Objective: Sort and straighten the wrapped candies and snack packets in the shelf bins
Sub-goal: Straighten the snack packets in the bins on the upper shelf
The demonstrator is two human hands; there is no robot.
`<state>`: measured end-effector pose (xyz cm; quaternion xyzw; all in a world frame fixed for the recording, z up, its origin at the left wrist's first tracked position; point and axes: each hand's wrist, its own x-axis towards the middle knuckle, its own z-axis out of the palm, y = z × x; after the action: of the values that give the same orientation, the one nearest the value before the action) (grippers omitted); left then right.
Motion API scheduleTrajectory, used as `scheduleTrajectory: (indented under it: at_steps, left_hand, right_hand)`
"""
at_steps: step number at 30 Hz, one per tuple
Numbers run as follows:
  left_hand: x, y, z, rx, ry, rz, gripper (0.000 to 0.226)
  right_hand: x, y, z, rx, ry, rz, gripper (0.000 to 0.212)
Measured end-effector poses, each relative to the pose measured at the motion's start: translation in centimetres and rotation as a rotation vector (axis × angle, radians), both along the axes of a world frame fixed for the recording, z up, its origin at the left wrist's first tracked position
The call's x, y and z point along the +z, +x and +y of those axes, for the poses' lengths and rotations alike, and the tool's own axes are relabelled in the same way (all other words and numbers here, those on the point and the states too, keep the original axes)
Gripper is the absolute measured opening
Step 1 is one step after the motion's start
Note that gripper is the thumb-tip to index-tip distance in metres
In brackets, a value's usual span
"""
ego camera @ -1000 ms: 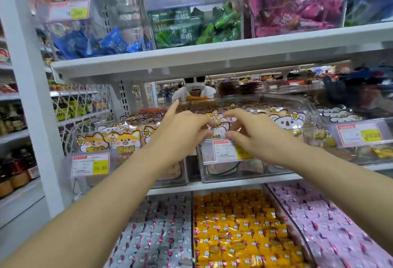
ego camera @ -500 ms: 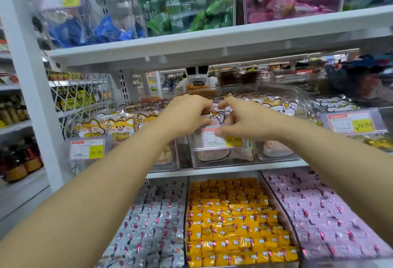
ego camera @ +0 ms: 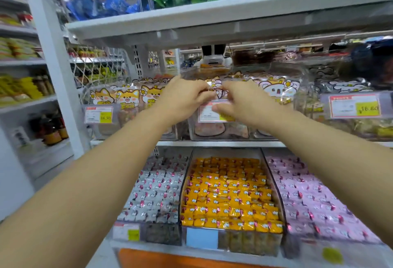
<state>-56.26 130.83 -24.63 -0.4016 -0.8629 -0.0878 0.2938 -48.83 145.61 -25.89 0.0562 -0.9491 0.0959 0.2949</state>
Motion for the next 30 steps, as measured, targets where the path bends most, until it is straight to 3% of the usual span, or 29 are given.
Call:
scheduleTrajectory:
  at_steps: [5, 9, 12, 19, 22, 26, 28, 30]
  left_hand:
    - [-0.1, 0.7, 0.4, -0.019, 0.063, 0.031, 0.031]
    - [0.5, 0.5, 1.7, -0.106, 0.055, 0.023, 0.033]
    - [0.9, 0.0, 3.7, -0.128, -0.022, -0.038, 0.037]
    - [1.0, -1.9, 6.2, -0.263, -0.152, -0.129, 0.043]
    - [1.0, -2.4, 6.6, -0.293, -0.2, -0.136, 0.042]
    - [1.1, -2.4, 6.4, -0.279, -0.255, -0.112, 0.045]
    - [1.5, -2.4, 6.5, -0.302, -0.3, -0.135, 0.044]
    - [1.9, -2.3, 6.7, -0.316, -0.342, -0.187, 0.044]
  right_hand:
    - [0.3, 2.5, 1.8, 0.01, -0.029, 0.287, 0.029]
    - [1.7, 4.2, 5.3, -0.201, -0.033, 0.37, 0.023]
    - [1.7, 4.4, 7.9, -0.338, 0.017, 0.251, 0.024]
    - [1.8, 2.9, 9.1, -0.347, 0.076, 0.033, 0.019]
    - [3.1, 2.0, 8.8, -0.348, 0.094, -0.173, 0.037]
    - [4.6, 1.5, 8.5, -0.378, 0.079, -0.106, 0.022]
    - [4.7, 1.2, 8.6, -0.43, 0.131, -0.156, 0.029]
    - [4.5, 0.5, 8.8, -0.437, 0.235, -0.217, 0.017]
